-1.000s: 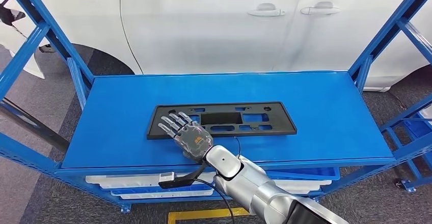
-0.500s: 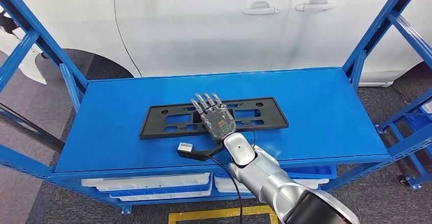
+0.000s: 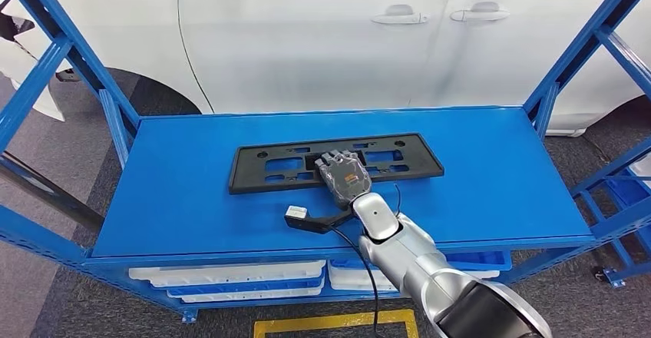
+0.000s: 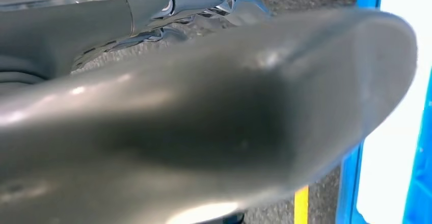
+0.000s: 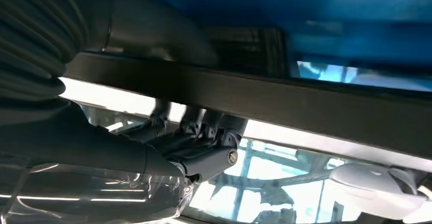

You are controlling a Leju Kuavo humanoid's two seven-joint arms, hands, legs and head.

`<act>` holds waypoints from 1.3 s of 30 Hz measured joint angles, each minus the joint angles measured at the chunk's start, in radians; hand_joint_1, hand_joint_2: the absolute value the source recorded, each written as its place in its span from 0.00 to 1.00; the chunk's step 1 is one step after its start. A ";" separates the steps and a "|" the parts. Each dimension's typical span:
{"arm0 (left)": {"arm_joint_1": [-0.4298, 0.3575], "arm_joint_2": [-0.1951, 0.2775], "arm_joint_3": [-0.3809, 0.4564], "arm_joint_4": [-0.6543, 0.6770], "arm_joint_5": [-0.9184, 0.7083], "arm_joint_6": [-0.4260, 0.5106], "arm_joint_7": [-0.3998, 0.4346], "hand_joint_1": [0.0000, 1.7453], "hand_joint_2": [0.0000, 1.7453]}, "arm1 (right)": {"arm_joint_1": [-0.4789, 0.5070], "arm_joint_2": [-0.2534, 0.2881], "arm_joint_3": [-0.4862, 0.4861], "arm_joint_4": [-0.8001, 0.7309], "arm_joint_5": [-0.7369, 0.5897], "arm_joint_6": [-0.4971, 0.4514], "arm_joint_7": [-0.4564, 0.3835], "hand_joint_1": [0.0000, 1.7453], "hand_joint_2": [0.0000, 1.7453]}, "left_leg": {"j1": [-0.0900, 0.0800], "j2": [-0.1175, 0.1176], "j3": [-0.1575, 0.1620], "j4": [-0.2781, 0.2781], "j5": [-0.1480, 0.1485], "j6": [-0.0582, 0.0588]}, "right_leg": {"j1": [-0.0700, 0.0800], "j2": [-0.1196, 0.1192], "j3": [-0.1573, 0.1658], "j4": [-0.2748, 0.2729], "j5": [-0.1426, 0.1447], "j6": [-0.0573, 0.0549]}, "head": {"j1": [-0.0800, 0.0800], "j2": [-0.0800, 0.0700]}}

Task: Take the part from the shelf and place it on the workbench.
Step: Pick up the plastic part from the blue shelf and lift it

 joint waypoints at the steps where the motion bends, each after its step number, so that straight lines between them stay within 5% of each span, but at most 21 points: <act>1: 0.000 0.000 0.000 0.000 0.000 -0.005 -0.005 0.00 0.00 | -0.002 0.000 -0.003 0.000 0.001 0.001 -0.007 1.00 1.00 | 0.000 -0.001 0.001 0.003 -0.002 -0.002 | 0.000 0.000 0.032 -0.069 0.039 -0.003 | 0.000 0.000; 4: 0.000 0.000 0.001 0.000 0.000 -0.012 -0.016 0.00 0.00 | -0.007 0.000 -0.011 0.000 0.004 0.002 -0.020 1.00 1.00 | -0.004 -0.003 -0.002 0.013 -0.010 -0.013 | 0.004 -0.001 0.109 -0.235 0.098 -0.016 | -0.001 0.000; 9: 0.001 0.001 0.008 0.000 -0.003 -0.011 -0.045 0.00 0.00 | -0.010 0.005 -0.025 -0.004 0.005 -0.004 -0.059 1.00 1.00 | -0.002 -0.002 -0.017 0.046 -0.037 -0.041 | 0.002 -0.001 0.118 -0.258 0.103 -0.042 | -0.003 0.000; 13: 0.003 0.001 0.020 0.000 -0.009 -0.010 -0.064 0.00 1.00 | -0.007 0.014 -0.039 -0.009 -0.006 -0.009 -0.101 1.00 1.00 | 0.003 -0.001 -0.126 0.281 -0.142 -0.057 | 0.002 -0.002 0.119 -0.260 0.103 -0.051 | -0.006 0.000; 15: 0.005 0.001 0.025 0.000 -0.011 -0.009 -0.072 0.00 1.00 | -0.004 0.016 -0.045 -0.016 -0.014 -0.009 -0.117 1.00 1.00 | 0.004 -0.001 -0.126 0.274 -0.114 -0.057 | 0.003 -0.001 0.120 -0.258 0.102 -0.051 | -0.006 0.000; 18: 0.004 0.001 0.028 0.000 -0.015 -0.009 -0.083 0.00 1.00 | -0.005 0.021 -0.053 -0.033 -0.027 -0.009 -0.134 1.00 1.00 | 0.002 0.000 -0.031 0.071 -0.020 -0.047 | 0.005 0.002 0.122 -0.255 0.099 -0.045 | -0.006 0.000; 20: 0.002 0.001 0.030 0.000 -0.020 -0.004 -0.092 0.00 1.00 | -0.004 0.023 -0.061 -0.047 -0.043 -0.010 -0.150 1.00 1.00 | -0.002 -0.001 -0.006 0.014 -0.009 -0.036 | 0.008 0.003 0.119 -0.254 0.100 -0.036 | -0.005 0.000; 23: 0.005 0.000 0.036 0.000 -0.024 0.010 -0.095 0.00 1.00 | 0.004 0.023 -0.075 -0.084 -0.106 -0.017 -0.203 1.00 1.00 | -0.001 -0.002 -0.006 0.007 -0.004 -0.018 | 0.010 0.002 0.114 -0.249 0.095 -0.020 | -0.005 0.000; 25: 0.005 -0.002 0.042 0.000 -0.028 0.016 -0.088 0.00 1.00 | 0.017 0.022 -0.095 -0.142 -0.231 -0.011 -0.282 1.00 1.00 | 0.004 0.000 -0.004 0.001 0.001 -0.007 | 0.009 0.001 0.085 -0.184 0.052 -0.011 | -0.003 0.000; 27: 0.006 -0.003 0.049 0.000 -0.030 0.020 -0.085 0.00 1.00 | 0.043 0.013 -0.122 -0.259 -0.438 0.030 -0.384 1.00 1.00 | 0.003 0.002 -0.004 0.001 0.001 -0.002 | 0.006 0.001 0.021 -0.043 -0.018 -0.006 | -0.001 0.000; 29: 0.009 -0.003 0.056 0.000 -0.031 0.023 -0.099 0.00 1.00 | 0.081 -0.009 -0.147 -0.436 -0.697 0.108 -0.476 1.00 1.00 | 0.003 0.002 -0.003 0.003 -0.001 0.000 | 0.003 0.000 -0.023 0.052 -0.046 -0.003 | -0.001 0.000; 31: 0.011 -0.005 0.065 0.000 -0.031 0.027 -0.122 0.00 1.00 | 0.131 -0.034 -0.175 -0.643 -0.971 0.196 -0.558 1.00 1.00 | 0.002 -0.002 -0.001 0.005 -0.004 -0.001 | 0.001 0.000 0.006 -0.009 0.001 -0.005 | -0.001 0.000; 34: 0.011 -0.010 0.081 0.000 -0.025 0.023 -0.139 0.00 1.00 | 0.201 -0.058 -0.222 -0.966 -1.309 0.300 -0.694 1.00 1.00 | -0.002 -0.011 -0.005 0.015 -0.011 -0.010 | 0.004 -0.004 0.104 -0.211 0.082 -0.017 | -0.001 0.000; 39: 0.013 -0.013 0.111 0.000 -0.006 0.013 -0.150 0.00 1.00 | 0.271 -0.085 -0.252 -1.291 -1.533 0.469 -0.734 1.00 1.00 | -0.003 -0.009 -0.008 0.033 -0.033 -0.038 | 0.003 -0.003 0.123 -0.252 0.089 -0.039 | -0.003 0.000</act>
